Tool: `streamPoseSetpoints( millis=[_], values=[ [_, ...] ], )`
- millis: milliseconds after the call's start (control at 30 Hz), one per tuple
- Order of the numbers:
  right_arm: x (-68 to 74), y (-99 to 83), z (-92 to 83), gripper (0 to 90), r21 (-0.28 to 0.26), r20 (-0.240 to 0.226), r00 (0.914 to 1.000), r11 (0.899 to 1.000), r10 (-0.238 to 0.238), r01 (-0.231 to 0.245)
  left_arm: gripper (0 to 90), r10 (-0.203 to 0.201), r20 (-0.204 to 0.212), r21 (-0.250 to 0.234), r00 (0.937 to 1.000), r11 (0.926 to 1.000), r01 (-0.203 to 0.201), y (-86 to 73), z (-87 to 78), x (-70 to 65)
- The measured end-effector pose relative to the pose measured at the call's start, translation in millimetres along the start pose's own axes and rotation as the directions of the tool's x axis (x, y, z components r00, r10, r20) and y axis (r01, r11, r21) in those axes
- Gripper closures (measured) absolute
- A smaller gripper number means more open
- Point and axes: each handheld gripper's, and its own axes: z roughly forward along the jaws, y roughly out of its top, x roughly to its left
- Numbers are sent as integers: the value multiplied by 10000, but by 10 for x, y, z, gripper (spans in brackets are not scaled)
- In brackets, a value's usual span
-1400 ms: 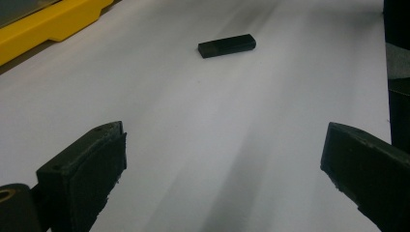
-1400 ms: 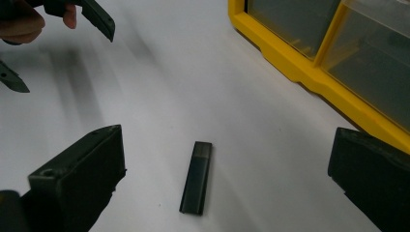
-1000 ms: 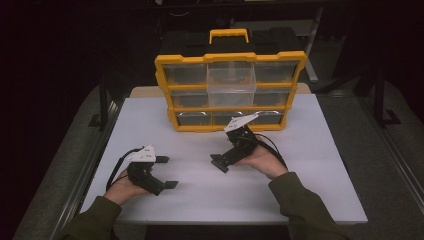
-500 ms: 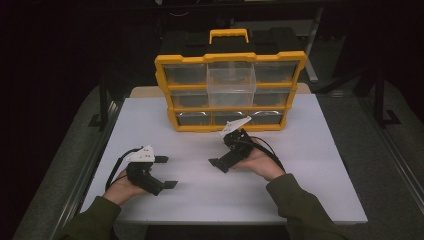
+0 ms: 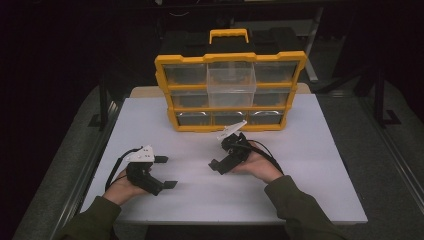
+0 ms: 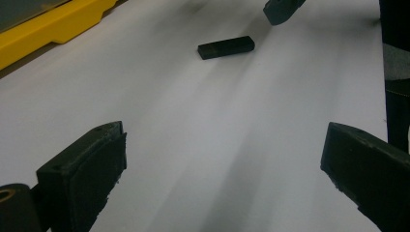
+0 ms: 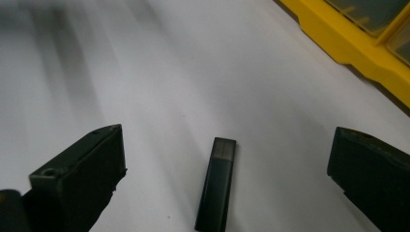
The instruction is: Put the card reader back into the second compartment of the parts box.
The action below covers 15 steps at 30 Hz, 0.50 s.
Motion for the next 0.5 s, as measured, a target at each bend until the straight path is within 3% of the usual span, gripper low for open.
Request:
streamPoseSetpoints(
  millis=[500],
  values=[
    [13, -67, 132, 16, 500, 52, 10000, 9987, 58, -61, 19, 24, 21, 6, 10000, 10000, -24, -11, -5, -14]
  ],
)
